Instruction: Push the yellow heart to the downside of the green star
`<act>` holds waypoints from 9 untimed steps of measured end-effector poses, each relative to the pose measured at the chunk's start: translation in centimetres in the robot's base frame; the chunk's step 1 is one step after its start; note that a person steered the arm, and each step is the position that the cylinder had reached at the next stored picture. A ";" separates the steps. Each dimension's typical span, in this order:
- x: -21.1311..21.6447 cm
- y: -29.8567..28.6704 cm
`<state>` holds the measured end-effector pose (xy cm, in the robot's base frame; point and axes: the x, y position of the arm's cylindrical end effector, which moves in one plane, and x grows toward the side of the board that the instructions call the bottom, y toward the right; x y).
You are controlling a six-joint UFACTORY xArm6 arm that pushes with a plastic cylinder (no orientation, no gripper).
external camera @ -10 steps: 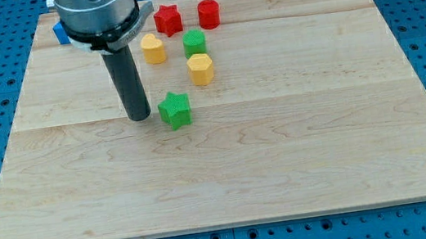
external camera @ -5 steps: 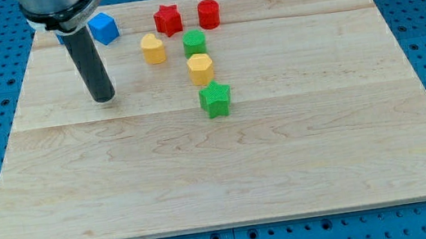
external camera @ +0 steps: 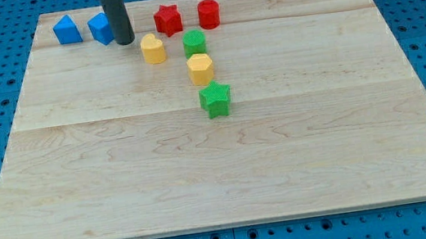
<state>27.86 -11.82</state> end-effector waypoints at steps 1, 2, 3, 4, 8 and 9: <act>-0.9 1.6; -0.5 3.4; 2.9 3.5; 7.6 3.8; 20.5 2.5; 19.6 0.6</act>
<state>47.49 -11.22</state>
